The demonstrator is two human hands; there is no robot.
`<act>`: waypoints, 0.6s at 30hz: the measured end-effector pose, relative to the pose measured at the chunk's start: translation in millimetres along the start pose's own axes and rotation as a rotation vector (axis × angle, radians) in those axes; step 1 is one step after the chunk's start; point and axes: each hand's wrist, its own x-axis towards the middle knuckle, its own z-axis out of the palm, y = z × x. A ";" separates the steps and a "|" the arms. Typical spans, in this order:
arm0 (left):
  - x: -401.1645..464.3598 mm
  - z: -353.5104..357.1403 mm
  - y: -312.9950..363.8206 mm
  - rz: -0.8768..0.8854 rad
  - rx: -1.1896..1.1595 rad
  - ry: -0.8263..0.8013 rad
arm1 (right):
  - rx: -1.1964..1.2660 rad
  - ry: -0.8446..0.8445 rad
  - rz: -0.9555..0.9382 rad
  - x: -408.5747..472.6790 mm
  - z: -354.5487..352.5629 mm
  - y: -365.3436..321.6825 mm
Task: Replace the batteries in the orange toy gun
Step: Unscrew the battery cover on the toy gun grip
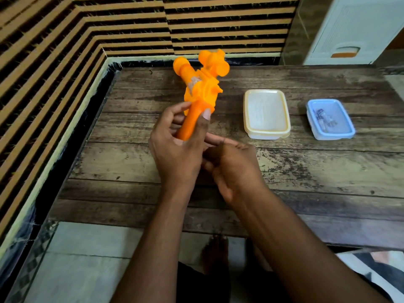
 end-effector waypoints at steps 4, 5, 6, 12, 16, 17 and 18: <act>-2.7 0.2 9.8 -0.087 -0.158 0.140 | -0.614 0.111 -0.302 6.6 -14.5 -11.6; -3.3 0.2 9.4 -0.107 -0.174 0.165 | -0.785 0.119 -0.383 7.6 -17.8 -14.4; -4.4 -0.5 8.2 -0.129 -0.191 0.182 | -0.895 0.116 -0.435 7.7 -20.9 -16.9; -9.2 -7.2 -7.3 -0.239 -0.247 0.227 | -1.419 0.135 -0.515 -3.8 -43.0 -32.7; -13.5 -12.3 -21.9 -0.352 -0.177 0.183 | -1.554 0.119 -0.407 0.2 -54.5 -33.7; -14.7 -13.6 -23.6 -0.399 -0.167 0.182 | -1.557 0.126 -0.406 1.6 -56.3 -34.7; -15.2 -15.7 -22.6 -0.444 -0.183 0.187 | -1.553 0.129 -0.416 1.2 -57.3 -36.2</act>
